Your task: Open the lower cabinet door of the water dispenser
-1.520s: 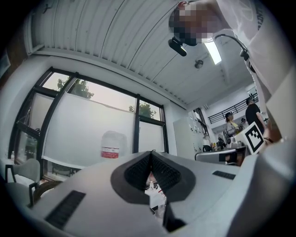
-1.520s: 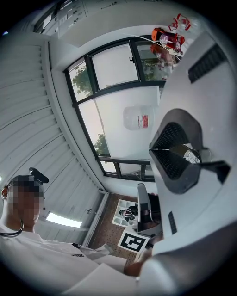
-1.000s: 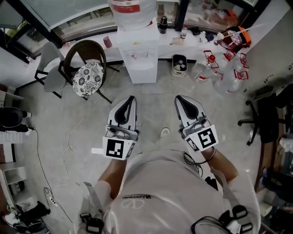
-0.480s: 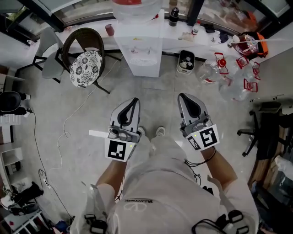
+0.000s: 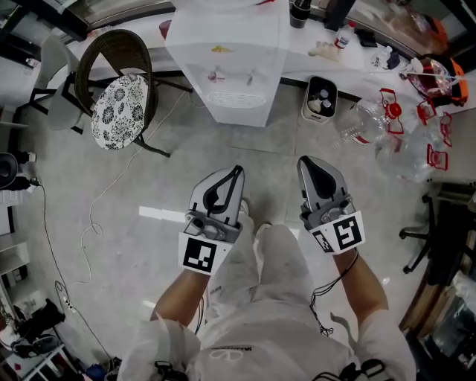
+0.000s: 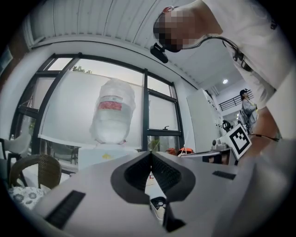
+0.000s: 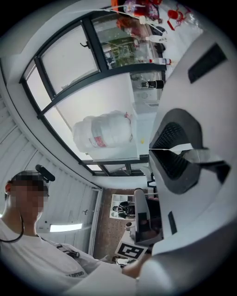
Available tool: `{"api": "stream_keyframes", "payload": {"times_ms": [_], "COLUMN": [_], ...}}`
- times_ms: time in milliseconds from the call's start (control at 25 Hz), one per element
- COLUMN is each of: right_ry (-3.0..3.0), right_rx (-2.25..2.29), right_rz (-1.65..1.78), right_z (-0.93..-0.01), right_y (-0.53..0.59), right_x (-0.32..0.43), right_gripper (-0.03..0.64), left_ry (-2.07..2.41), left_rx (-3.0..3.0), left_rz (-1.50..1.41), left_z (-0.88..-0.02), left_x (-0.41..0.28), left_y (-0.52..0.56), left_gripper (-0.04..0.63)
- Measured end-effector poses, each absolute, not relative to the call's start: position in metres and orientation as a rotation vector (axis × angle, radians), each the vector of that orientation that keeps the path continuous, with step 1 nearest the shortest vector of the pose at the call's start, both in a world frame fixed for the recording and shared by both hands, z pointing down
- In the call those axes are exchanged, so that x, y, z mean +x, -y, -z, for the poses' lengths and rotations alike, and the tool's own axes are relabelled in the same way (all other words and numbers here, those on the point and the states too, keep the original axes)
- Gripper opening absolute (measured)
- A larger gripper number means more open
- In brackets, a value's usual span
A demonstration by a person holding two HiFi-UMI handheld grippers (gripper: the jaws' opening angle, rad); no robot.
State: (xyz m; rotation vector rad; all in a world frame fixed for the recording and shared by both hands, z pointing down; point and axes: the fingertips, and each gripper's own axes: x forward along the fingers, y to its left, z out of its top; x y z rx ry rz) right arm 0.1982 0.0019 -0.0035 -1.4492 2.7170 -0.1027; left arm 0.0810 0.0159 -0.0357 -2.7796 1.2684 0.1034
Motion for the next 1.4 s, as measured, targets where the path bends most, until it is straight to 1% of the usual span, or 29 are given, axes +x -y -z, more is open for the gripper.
{"api": "stream_keyframes", "payload": {"times_ms": [160,360,480,640,880,1320,1400], "right_ry": [-2.694,-2.703,-2.717,-2.735,-2.71,-2.711,-2.713], "right_rx": [-1.453,-1.446,-1.445,-1.472,-1.517,-1.515,-1.519], "right_rz": [0.078,0.095,0.109,0.083,0.066,0.054,0.064], "right_z": [-0.112,-0.25,-0.314,-0.369,-0.415,-0.472,-0.479], "right_y": [0.054,0.11,0.137,0.168,0.208,0.247,0.252], "right_x": [0.194,0.19,0.191,0.191,0.194,0.197,0.198], "right_gripper": [0.015,0.015,0.015,0.015,0.017,0.018,0.04], "left_ry": [-1.2,-1.149,-1.15,-1.133,-1.128,-1.085,-1.077], "left_rx": [-2.784,-2.779,-2.779,-2.794,-2.808,-2.817,-2.812], "left_rz": [-0.136,-0.098,-0.092,-0.076,-0.077,-0.116,-0.122], "left_z": [-0.079,-0.213,-0.271,-0.331,-0.38,-0.42,-0.422], "left_x": [0.087,0.096,0.104,0.12,0.136,0.147,0.147], "left_y": [0.036,0.094,0.124,0.151,0.182,0.198,0.197], "left_gripper": [0.002,0.002,0.002,0.002,0.002,0.002,0.002]}}
